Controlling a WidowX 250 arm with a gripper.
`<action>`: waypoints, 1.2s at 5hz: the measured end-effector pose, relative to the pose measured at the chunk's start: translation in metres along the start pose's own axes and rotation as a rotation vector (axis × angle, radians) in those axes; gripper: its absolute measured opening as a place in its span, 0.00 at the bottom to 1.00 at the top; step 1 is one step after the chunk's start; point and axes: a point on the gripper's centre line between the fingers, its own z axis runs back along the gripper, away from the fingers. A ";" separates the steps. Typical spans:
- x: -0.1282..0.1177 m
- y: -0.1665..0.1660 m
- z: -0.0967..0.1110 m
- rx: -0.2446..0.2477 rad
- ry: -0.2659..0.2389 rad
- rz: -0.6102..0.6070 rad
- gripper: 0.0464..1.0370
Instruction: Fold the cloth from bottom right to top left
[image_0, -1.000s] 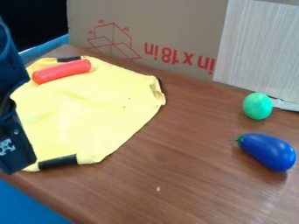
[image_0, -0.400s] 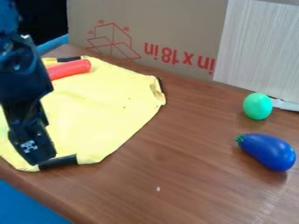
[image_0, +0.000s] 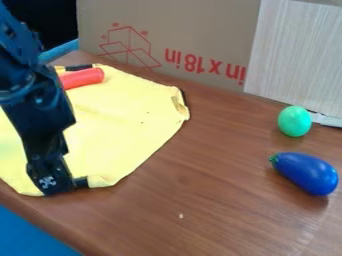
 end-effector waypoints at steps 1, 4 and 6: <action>-0.004 0.001 -0.011 0.031 0.001 -0.020 0.96; 0.000 0.012 -0.037 0.070 0.024 -0.041 0.96; 0.000 0.019 -0.044 0.106 0.038 -0.046 0.90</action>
